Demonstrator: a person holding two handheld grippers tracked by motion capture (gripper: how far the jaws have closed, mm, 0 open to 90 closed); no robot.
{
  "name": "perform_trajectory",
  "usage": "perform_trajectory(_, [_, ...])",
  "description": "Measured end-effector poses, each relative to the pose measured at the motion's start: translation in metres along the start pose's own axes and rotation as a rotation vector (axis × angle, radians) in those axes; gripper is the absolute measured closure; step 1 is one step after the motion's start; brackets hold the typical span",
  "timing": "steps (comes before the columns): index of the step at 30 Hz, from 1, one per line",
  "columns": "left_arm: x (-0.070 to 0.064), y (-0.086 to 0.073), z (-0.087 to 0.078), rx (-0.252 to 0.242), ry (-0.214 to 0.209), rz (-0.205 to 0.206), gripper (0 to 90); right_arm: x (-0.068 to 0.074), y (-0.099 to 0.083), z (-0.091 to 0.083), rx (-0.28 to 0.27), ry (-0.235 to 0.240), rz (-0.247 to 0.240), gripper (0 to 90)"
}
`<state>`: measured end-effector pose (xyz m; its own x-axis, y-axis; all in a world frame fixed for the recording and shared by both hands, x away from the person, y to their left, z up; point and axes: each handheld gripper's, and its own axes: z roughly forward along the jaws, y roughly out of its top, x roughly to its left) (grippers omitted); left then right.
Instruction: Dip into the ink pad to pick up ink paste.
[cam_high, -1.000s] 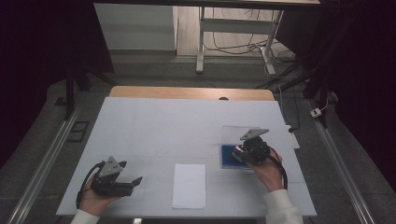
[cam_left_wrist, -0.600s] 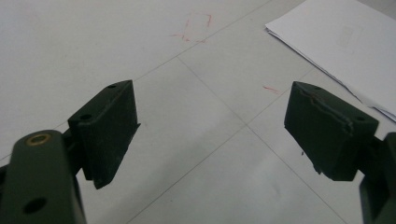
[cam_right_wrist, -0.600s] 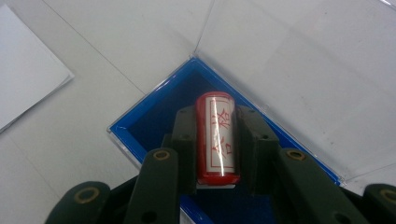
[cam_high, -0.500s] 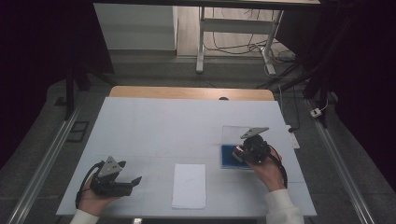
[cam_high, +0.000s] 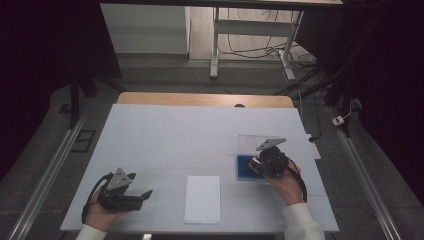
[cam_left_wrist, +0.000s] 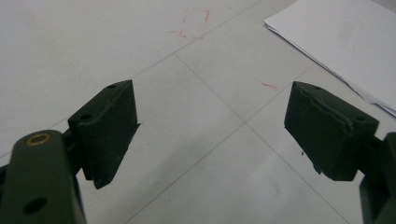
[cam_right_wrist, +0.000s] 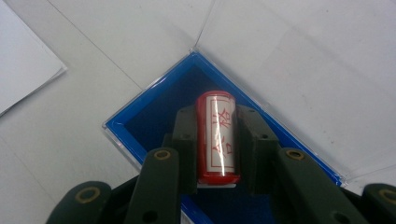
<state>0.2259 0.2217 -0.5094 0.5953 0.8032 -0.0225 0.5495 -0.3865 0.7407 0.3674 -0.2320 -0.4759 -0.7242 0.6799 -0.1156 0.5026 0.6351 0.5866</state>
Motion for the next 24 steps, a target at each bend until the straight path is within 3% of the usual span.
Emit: perform_trajectory(24, [0.0021, -0.0002, 0.0027, 0.010, 0.000, -0.001, 17.7, -0.0017, -0.0024, 0.0009, -0.013, 0.011, 0.009, 71.0])
